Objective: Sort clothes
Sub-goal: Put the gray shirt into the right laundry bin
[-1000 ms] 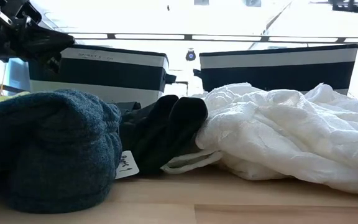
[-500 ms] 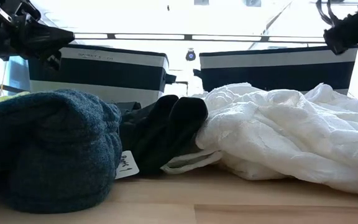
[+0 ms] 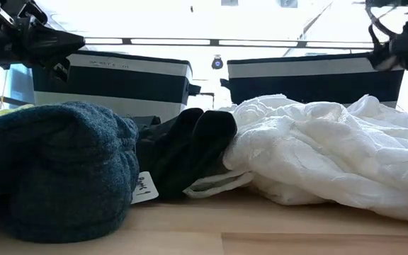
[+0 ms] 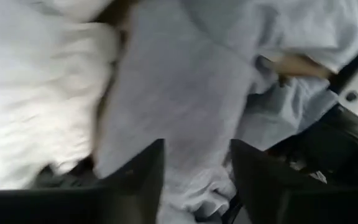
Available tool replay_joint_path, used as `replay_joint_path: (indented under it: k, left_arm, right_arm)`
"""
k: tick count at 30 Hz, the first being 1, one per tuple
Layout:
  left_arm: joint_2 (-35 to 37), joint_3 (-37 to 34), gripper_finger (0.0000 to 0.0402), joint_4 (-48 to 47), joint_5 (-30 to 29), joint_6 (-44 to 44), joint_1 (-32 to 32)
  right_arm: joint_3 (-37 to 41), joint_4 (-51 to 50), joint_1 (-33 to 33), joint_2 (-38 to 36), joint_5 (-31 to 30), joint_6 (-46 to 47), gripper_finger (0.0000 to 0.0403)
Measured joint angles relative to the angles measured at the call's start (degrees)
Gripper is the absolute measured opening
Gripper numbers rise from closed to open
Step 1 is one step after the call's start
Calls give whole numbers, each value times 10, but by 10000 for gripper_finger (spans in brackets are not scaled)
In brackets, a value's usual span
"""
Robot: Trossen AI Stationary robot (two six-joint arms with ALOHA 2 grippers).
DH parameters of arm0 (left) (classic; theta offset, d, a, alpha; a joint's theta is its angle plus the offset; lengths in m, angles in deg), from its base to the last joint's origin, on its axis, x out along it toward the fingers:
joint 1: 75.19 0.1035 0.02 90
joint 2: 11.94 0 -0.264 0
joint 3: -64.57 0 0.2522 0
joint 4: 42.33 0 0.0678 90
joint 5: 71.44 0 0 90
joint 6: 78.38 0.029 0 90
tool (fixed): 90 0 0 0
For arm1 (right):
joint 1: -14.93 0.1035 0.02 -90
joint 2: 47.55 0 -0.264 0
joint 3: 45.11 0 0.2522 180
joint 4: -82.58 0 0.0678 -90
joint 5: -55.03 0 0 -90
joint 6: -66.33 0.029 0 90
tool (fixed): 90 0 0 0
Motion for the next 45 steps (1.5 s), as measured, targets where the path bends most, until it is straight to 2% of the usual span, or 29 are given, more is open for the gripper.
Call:
replay_joint_path:
  k: [4,7,15,21,24,26,31,35,41,45]
  left_arm:
    - [0,0,1,0,0,0,0]
    - [0,0,1,2,0,0,0]
    - [0,0,1,3,-12,1,0]
    - [0,0,1,3,-12,1,0]
    - [0,0,1,3,-12,1,0]
    - [0,0,1,3,-12,1,0]
    - [0,0,1,3,-12,0,0]
    - [0,0,1,3,-12,-9,0]
    - [0,0,1,4,-12,-10,0]
    - [0,0,1,3,-12,-10,0]
  right_arm:
    - [2,19,-14,22,-45,51,255]
    - [12,46,-26,47,-47,50,260]
    - [9,50,-48,156,-25,13,195]
    - [18,204,-48,213,37,-47,163]
    - [16,219,-48,235,41,-45,149]
    - [16,223,-48,238,38,-67,125]
    - [6,180,-47,210,17,-85,20]
    - [-46,75,-47,153,-21,-55,20]
    - [-190,43,-47,55,-9,-73,6]
    - [-302,39,-47,16,-63,-97,5]
